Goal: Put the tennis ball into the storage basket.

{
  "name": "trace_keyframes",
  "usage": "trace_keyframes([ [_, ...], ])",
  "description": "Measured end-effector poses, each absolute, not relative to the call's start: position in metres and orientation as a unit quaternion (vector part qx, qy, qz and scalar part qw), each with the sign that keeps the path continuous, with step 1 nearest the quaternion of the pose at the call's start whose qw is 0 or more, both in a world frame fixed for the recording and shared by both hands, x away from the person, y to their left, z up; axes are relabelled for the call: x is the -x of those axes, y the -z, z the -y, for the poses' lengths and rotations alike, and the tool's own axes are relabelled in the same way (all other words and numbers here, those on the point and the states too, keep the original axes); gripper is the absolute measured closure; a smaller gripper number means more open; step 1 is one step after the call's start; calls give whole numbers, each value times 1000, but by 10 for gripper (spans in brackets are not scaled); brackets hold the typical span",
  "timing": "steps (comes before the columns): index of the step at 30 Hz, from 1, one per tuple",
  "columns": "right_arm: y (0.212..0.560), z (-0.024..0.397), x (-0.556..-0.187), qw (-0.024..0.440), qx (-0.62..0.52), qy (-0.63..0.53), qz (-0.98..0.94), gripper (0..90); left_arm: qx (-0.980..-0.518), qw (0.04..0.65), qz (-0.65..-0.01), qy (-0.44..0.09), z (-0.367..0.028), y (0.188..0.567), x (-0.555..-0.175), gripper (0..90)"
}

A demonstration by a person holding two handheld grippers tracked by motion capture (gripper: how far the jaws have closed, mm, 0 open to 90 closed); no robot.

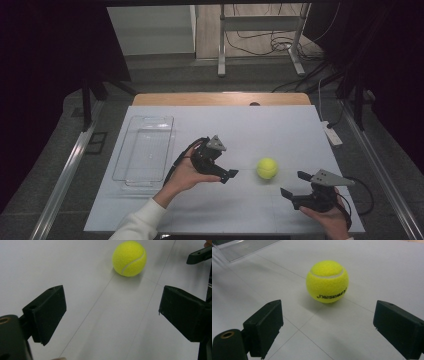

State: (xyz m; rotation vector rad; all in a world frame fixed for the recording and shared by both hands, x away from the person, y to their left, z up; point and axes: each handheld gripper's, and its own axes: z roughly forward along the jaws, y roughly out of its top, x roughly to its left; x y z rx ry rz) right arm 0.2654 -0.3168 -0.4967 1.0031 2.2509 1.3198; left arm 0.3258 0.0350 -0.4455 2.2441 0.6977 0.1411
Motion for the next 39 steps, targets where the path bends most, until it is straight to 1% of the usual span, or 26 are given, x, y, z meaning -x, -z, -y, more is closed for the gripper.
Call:
trace_keyframes([
  [39, 499, 317, -267, 169, -354, -463, -795, 93, -879, 392, -269, -37, -5, 441, -342, 69],
])
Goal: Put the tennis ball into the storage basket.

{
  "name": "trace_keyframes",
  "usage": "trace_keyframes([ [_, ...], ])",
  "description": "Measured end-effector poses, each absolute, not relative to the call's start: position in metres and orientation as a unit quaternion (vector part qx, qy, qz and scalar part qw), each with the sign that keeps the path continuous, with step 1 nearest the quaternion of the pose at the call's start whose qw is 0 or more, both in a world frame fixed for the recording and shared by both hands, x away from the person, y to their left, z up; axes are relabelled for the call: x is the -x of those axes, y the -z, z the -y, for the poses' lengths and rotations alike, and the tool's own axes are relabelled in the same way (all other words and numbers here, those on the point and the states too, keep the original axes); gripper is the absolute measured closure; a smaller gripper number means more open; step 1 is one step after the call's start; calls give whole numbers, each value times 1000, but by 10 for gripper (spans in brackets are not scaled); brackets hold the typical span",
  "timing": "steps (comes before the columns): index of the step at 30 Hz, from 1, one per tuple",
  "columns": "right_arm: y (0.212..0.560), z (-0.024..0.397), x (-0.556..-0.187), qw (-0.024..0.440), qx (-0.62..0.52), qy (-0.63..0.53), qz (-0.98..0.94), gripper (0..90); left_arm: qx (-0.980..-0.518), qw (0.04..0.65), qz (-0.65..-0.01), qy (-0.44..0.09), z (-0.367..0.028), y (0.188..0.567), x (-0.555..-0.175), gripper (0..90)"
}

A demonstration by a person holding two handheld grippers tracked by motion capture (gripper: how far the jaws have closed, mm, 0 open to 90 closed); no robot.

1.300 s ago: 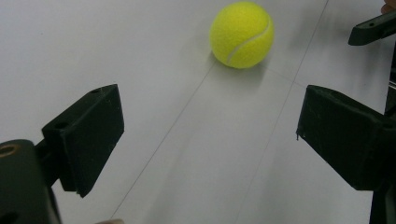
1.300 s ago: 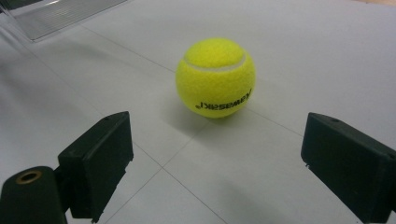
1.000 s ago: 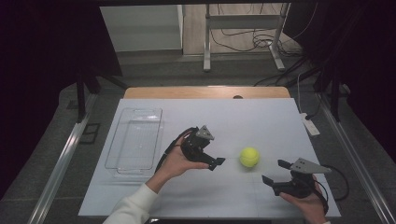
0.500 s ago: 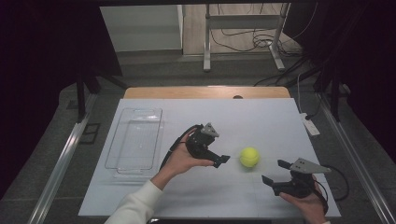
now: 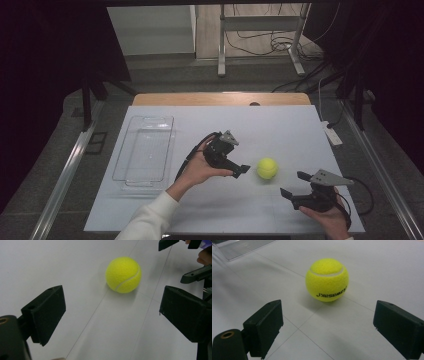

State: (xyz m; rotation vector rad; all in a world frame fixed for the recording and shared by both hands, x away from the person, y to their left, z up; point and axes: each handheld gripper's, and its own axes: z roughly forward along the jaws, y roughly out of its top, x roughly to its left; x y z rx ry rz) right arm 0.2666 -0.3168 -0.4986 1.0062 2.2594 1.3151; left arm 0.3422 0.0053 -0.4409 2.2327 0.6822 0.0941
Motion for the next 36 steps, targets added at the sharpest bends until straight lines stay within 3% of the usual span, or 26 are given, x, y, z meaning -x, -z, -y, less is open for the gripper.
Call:
trace_keyframes([
  [36, 499, 317, -267, 167, -352, -463, -796, 91, -889, 377, -259, -26, 28, 446, -356, 69],
])
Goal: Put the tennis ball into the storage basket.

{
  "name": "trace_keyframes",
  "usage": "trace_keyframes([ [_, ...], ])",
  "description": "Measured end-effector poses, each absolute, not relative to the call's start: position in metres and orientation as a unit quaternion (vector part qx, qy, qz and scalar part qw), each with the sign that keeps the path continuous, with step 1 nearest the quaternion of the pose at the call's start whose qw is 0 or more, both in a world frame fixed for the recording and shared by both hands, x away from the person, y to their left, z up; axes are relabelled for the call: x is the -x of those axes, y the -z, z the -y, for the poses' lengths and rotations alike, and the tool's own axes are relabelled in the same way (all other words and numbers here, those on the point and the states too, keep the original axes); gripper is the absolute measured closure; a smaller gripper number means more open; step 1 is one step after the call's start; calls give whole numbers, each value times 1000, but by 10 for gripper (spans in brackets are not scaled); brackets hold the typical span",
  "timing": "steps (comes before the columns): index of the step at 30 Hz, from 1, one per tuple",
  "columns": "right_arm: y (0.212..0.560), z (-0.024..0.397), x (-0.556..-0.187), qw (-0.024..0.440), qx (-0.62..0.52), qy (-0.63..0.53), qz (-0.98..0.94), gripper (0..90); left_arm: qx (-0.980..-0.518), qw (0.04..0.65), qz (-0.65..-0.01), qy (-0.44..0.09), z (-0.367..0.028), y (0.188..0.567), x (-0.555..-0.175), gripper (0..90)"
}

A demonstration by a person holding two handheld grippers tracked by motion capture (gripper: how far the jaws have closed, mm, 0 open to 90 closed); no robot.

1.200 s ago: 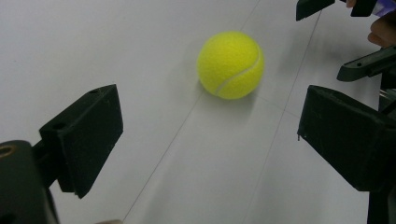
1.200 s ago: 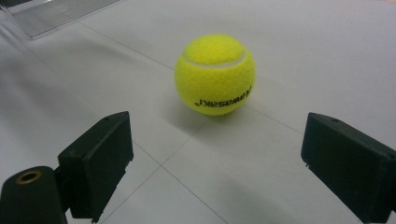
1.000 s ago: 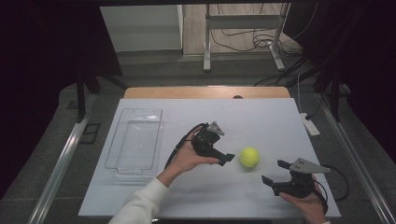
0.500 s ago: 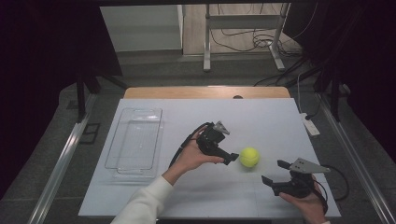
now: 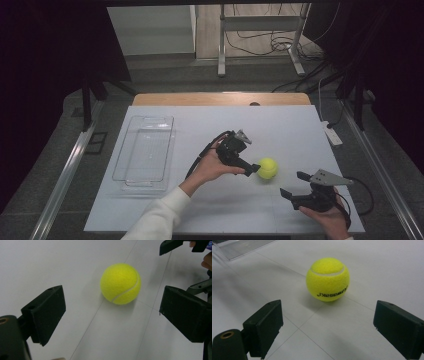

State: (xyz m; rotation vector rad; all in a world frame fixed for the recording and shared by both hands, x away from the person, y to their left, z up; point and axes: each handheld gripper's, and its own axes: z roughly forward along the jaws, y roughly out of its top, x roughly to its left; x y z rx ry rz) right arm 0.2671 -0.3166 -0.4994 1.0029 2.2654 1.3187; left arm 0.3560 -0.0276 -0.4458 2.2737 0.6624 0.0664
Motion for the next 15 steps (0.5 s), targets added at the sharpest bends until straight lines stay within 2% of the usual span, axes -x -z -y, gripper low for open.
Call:
trace_keyframes([
  [15, 500, 317, -267, 166, -352, -463, -796, 91, -893, 371, -255, -26, 37, 448, -362, 67],
])
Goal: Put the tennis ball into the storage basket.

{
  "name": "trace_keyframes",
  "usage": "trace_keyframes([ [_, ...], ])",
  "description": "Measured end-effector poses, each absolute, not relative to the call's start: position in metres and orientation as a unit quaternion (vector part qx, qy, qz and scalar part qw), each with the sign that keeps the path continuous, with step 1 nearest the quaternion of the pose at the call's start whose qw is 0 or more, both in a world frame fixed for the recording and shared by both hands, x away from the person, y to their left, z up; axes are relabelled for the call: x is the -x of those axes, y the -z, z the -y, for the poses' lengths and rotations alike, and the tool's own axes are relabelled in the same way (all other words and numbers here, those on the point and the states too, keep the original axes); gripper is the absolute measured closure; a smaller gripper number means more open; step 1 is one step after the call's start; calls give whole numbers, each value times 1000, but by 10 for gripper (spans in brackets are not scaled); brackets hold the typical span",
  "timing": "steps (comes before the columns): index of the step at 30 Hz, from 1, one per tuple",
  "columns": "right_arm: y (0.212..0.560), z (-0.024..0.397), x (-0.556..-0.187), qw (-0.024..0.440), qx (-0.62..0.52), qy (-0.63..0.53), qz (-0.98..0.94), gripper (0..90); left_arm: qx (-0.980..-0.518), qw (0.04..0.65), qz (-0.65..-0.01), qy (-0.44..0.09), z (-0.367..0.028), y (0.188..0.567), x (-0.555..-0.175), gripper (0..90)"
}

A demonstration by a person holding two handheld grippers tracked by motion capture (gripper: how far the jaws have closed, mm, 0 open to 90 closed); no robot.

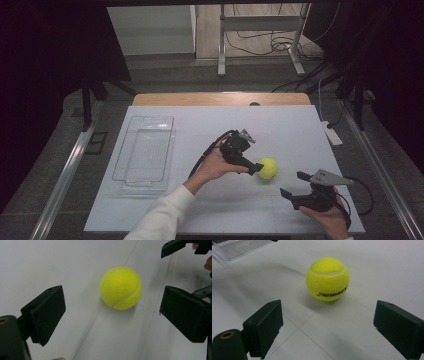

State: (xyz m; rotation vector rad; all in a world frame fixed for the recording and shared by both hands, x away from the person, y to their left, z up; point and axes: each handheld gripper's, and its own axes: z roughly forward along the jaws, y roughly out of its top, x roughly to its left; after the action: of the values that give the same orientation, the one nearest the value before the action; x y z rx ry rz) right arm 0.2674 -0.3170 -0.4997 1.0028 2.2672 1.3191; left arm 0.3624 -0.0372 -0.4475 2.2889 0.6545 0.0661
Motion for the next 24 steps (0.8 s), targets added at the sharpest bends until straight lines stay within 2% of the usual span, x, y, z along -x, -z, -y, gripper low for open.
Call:
trace_keyframes([
  [24, 500, 317, -268, 164, -352, -463, -797, 90, -897, 363, -250, -16, 61, 454, -373, 65],
])
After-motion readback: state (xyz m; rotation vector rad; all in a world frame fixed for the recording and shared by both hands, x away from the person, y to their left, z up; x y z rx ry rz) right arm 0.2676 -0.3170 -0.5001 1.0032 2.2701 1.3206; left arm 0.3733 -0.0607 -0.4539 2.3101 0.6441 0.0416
